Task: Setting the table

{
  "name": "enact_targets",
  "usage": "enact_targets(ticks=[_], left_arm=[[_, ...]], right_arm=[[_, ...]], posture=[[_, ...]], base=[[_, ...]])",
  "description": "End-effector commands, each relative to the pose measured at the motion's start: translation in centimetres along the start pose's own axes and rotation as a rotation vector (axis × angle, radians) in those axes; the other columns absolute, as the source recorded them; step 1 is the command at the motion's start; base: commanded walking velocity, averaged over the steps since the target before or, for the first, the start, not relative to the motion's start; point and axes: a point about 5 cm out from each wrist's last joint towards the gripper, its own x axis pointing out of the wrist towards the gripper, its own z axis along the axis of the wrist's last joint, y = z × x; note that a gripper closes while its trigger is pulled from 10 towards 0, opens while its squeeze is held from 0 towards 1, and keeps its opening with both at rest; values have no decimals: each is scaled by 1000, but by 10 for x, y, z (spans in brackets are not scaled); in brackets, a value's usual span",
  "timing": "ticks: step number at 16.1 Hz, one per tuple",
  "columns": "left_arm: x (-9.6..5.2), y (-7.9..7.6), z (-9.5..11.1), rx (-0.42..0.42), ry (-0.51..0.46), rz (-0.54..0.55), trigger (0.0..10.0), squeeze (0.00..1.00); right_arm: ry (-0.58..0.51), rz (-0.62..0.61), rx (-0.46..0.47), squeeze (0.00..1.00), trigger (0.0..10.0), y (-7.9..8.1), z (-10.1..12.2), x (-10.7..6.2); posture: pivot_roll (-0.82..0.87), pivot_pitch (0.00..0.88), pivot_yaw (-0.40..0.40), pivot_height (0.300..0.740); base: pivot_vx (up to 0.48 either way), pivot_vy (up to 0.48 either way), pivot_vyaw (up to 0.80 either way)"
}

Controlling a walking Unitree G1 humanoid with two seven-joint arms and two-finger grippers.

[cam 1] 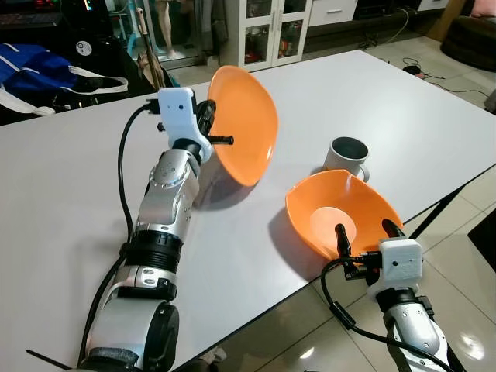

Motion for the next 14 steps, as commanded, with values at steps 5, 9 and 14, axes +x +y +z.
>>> enact_targets(ticks=[5,9,14], left_arm=[[1,6,18,41,-61,71,0,0],[-10,44,7,16,-2,270,0,0],[-25,55,12,11,-10,360,0,0]], right_arm=[[18,12,-18,0,10000,0,-3,3],[20,7,-10,0,10000,-1,-3,3],[15,6,-11,0,10000,-2,-2,4]], posture=[[-99,0,-8,740],[-97,0,-10,740],[-85,0,-16,740]], base=[[0,0,681],[0,0,484],[0,0,0]])
